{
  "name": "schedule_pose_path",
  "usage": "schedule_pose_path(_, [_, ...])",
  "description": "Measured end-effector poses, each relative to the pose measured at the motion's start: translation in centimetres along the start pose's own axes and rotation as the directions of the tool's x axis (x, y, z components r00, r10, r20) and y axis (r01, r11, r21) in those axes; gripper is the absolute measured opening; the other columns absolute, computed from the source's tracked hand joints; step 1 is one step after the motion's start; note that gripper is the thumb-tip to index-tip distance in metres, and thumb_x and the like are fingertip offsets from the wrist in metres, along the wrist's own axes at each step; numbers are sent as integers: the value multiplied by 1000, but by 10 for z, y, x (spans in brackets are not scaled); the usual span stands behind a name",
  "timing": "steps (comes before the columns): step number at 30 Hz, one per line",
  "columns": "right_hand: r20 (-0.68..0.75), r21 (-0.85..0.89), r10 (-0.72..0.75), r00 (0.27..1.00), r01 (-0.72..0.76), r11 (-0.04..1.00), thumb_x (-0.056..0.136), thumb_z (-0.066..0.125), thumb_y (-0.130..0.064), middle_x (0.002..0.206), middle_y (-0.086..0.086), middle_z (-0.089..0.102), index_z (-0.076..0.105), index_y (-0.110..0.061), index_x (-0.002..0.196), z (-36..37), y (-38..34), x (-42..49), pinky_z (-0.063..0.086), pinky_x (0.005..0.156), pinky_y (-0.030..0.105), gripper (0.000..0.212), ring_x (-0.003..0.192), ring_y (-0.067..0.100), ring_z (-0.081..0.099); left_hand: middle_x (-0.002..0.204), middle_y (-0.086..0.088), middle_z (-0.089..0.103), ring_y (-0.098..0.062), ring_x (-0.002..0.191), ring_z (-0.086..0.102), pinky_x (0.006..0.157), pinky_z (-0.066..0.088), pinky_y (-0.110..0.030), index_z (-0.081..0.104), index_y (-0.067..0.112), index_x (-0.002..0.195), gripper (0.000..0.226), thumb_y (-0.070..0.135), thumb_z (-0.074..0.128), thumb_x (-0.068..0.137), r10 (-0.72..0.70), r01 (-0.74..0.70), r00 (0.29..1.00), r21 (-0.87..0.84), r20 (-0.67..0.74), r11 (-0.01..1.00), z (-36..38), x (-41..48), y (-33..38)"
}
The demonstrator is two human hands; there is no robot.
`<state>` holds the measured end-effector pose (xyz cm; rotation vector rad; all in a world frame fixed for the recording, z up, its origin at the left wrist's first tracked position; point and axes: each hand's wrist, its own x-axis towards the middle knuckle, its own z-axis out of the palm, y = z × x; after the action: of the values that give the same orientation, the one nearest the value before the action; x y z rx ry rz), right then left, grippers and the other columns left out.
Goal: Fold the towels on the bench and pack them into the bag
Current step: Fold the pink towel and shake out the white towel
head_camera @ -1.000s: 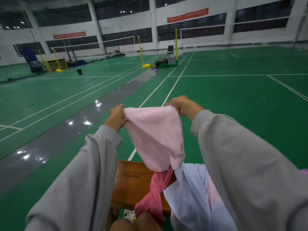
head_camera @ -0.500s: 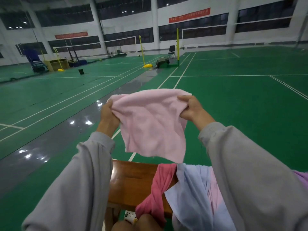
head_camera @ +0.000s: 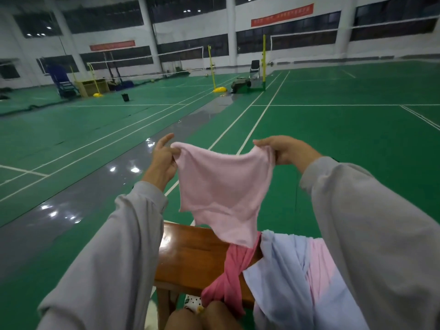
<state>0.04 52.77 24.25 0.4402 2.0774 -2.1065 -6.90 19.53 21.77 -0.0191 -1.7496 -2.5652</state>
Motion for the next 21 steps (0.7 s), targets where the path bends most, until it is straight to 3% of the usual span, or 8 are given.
schedule_pose_path(4, [-196,66,-65,979,79,995,81,84,-14,101,12,75,69,-2,118,4,-13,6,61,64,38,42,74,24,71,102,-11,59,-14,78,57,82,55,-26,63,6,128,47,-18,47,91,83,-84,996,-74,-11,994,8,6,20])
schedule_pose_path(6, [-273,-107,-24,962,-5,994,81,85,-18,103,10,74,67,-4,110,9,-12,5,60,68,37,37,80,24,69,111,-13,64,-19,93,61,96,54,-32,64,2,132,47,-13,55,88,114,-112,993,193,0,975,4,6,23])
schedule_pose_path(7, [-282,-109,-10,959,-22,994,83,83,-18,103,9,73,65,-4,110,10,-13,5,59,68,37,35,82,24,68,116,-15,66,-23,100,62,100,53,-34,66,1,129,46,-12,59,86,166,-163,986,421,30,892,-1,6,22])
schedule_pose_path(9, [-297,-16,-28,955,25,1000,83,82,-11,106,9,68,60,-4,115,10,-20,6,59,67,37,39,85,24,66,118,-19,71,-30,104,65,95,51,-35,72,0,120,39,-8,60,84,273,-308,943,814,192,493,-11,5,21])
schedule_pose_path(12, [-402,47,-116,908,148,988,70,85,-2,118,15,63,50,-2,124,8,-19,15,61,83,48,64,97,31,67,85,-22,74,-28,73,61,70,48,-34,78,0,90,23,-5,57,81,311,-401,874,916,373,30,-20,5,21])
schedule_pose_path(14, [-446,-32,-161,880,164,986,69,79,0,117,16,64,52,-1,123,8,-11,22,61,84,49,61,96,32,67,73,-21,65,-25,65,49,65,43,-34,74,-4,81,18,-6,56,81,329,-366,869,928,369,-74,-25,6,24])
schedule_pose_path(17, [-418,-138,-219,882,177,975,76,72,6,113,13,59,49,1,127,14,-4,12,59,90,49,56,96,27,62,90,-16,53,-29,77,49,75,47,-40,71,-1,85,14,-2,58,88,354,-356,852,923,385,-148,-32,5,24])
schedule_pose_path(21, [-210,-160,-219,953,187,969,82,74,11,131,10,41,24,-7,152,18,0,3,53,98,44,89,113,30,53,100,-17,62,-36,88,60,74,48,-40,72,5,88,12,3,60,87,385,-313,852,935,355,-169,-29,1,25])
